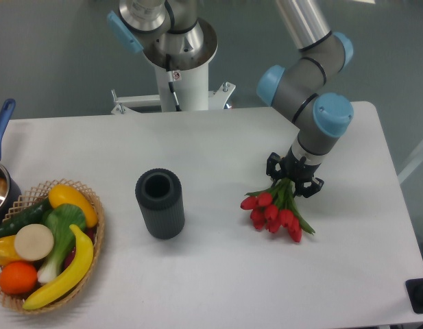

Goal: Pick up the flowers from the table
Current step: 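Close the gripper around the tulip stems, then lift the gripped tulip bunch up off the table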

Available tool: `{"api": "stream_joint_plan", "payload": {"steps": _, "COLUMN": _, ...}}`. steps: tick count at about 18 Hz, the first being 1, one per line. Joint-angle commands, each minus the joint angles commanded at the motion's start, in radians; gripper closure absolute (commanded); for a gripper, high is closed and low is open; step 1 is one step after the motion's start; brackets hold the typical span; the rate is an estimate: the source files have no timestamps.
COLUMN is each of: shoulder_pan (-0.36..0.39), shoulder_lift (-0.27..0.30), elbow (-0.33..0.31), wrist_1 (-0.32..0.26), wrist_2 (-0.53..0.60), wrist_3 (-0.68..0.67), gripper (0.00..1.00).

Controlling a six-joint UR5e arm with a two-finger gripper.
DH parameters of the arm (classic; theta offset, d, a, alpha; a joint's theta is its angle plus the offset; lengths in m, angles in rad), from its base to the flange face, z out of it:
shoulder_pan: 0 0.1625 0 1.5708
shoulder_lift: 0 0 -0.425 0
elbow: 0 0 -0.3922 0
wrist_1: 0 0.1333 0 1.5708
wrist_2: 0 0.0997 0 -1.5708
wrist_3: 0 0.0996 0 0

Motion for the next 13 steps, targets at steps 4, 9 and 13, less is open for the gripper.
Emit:
{"api": "stream_joint_plan", "payload": {"steps": 4, "shoulder_pan": 0.003, "shoulder_lift": 0.005, "elbow": 0.011, "wrist_1": -0.008, "wrist_2": 0.000, "wrist_3": 0.000, "gripper": 0.59}}
{"api": "stream_joint_plan", "payload": {"steps": 9, "shoulder_pan": 0.008, "shoulder_lift": 0.023, "elbow": 0.012, "wrist_1": -0.014, "wrist_2": 0.000, "wrist_3": -0.002, "gripper": 0.61}}
{"api": "stream_joint_plan", "payload": {"steps": 13, "shoulder_pan": 0.003, "shoulder_lift": 0.047, "elbow": 0.008, "wrist_1": -0.017, "wrist_2": 0.000, "wrist_3": -0.011, "gripper": 0.61}}
